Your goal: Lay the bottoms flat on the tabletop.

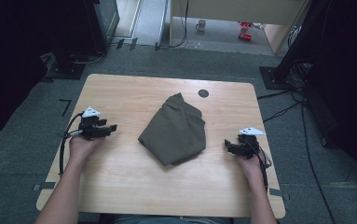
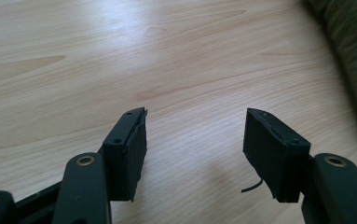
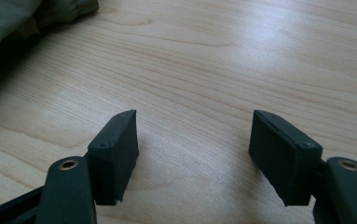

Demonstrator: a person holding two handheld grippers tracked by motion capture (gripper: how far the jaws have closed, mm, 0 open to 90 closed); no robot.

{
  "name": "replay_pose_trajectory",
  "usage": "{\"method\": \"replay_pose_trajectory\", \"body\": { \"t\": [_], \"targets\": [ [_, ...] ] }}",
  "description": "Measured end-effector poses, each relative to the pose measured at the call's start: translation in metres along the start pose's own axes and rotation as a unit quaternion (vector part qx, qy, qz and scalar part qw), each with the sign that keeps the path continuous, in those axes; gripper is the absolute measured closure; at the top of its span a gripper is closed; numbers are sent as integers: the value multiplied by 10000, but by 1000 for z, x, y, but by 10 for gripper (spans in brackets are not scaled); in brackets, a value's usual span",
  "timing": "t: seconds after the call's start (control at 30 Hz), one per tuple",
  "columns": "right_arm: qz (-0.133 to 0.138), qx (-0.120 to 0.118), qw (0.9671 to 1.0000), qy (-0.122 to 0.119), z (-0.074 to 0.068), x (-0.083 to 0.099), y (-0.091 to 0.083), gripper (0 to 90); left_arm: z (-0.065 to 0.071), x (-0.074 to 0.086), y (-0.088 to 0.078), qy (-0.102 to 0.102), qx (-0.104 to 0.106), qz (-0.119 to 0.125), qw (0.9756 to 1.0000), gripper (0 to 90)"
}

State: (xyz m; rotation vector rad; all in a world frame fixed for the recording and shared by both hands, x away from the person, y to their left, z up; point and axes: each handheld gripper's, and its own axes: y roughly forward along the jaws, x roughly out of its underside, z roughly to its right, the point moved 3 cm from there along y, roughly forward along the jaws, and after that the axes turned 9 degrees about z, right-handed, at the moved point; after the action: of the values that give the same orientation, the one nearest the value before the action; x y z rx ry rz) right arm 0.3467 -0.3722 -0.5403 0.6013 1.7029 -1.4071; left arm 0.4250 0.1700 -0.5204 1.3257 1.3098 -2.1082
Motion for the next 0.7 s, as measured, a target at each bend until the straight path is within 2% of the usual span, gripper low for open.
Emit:
{"method": "replay_pose_trajectory", "body": {
  "t": [0.2,0.27,0.43,0.47,0.5,0.57,0.63,0.7],
  "targets": [
    [-7,-84,9999,-55,-7,-2,-2,348,9,-7,-5,129,110,19,9999,381],
    [6,-195,9998,-33,-10,-3,-3,370,16,-13,-9,195,215,127,9995,381],
    [6,-377,9993,-5,-17,-6,-5,395,26,-17,-11,282,380,104,9988,355],
    [6,-422,9991,-3,-19,-6,-5,400,32,-21,-9,334,456,107,9983,356],
    [6,-422,9991,-3,-19,-6,-5,400,32,-21,-9,334,456,107,9983,358],
    [10,-502,9987,17,-23,-8,-6,410,41,-26,-8,439,620,101,9971,358],
    [10,-516,9987,13,-24,-9,-6,414,45,-27,-8,517,657,78,9965,358],
    [-24,-628,9980,43,-26,-9,-6,489,51,-28,-6,597,724,29,9956,352]
  ]
}}
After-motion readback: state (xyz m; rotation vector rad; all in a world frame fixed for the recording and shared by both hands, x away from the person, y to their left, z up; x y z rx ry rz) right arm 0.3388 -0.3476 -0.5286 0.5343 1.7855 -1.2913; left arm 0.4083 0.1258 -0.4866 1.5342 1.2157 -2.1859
